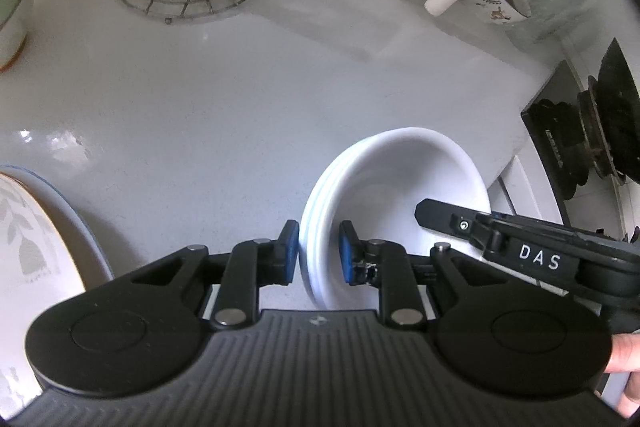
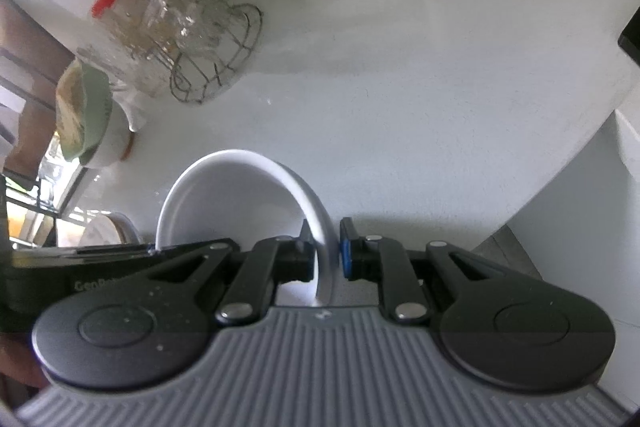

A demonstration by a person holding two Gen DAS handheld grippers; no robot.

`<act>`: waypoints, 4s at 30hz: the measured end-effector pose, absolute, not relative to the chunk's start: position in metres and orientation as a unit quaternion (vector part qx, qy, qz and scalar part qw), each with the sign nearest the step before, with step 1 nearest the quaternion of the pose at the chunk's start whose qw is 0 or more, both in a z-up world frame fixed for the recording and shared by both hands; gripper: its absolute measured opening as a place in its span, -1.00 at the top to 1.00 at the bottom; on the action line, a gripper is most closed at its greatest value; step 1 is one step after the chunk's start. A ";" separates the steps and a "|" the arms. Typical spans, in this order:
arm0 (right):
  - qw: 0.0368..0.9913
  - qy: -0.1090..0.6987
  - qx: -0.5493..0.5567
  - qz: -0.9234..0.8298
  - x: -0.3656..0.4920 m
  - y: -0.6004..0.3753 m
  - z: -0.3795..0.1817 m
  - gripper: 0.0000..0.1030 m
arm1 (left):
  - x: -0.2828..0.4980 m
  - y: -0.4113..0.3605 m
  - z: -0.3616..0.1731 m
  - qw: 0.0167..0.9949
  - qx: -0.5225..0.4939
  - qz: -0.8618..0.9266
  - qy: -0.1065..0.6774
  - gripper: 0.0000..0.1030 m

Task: Organize plates and bowls
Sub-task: 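Lift the bowl stack and carry it over the plate stack, then lower the bowl stack onto the leaf-pattern plates and open both grippers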

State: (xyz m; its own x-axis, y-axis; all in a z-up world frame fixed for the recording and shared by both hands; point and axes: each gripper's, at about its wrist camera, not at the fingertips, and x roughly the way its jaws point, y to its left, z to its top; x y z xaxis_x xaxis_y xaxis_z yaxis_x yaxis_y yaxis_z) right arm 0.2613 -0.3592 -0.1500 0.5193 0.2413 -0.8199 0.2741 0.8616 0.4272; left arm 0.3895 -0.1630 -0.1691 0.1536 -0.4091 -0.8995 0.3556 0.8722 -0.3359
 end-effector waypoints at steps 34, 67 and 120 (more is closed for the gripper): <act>0.858 0.478 0.185 0.034 0.245 -0.277 -0.069 0.69 | 0.355 -0.070 -0.097 0.775 -0.064 -0.237 0.583 0.50; 0.786 0.570 0.019 0.238 0.320 -0.115 -0.104 0.70 | 0.297 0.094 -0.139 0.807 -0.252 0.017 0.535 0.50; 0.882 0.414 0.050 0.219 0.273 -0.148 -0.006 0.25 | 0.244 0.096 -0.021 0.886 -0.192 0.000 0.422 0.13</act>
State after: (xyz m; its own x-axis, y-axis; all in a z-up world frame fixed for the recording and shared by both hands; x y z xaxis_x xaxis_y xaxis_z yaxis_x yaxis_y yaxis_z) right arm 0.2730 -0.1475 -0.0063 0.5613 0.4272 -0.7088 -0.3445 0.8994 0.2692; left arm 0.2435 0.0964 -0.0207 0.6443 -0.1630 -0.7472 -0.1615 0.9259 -0.3414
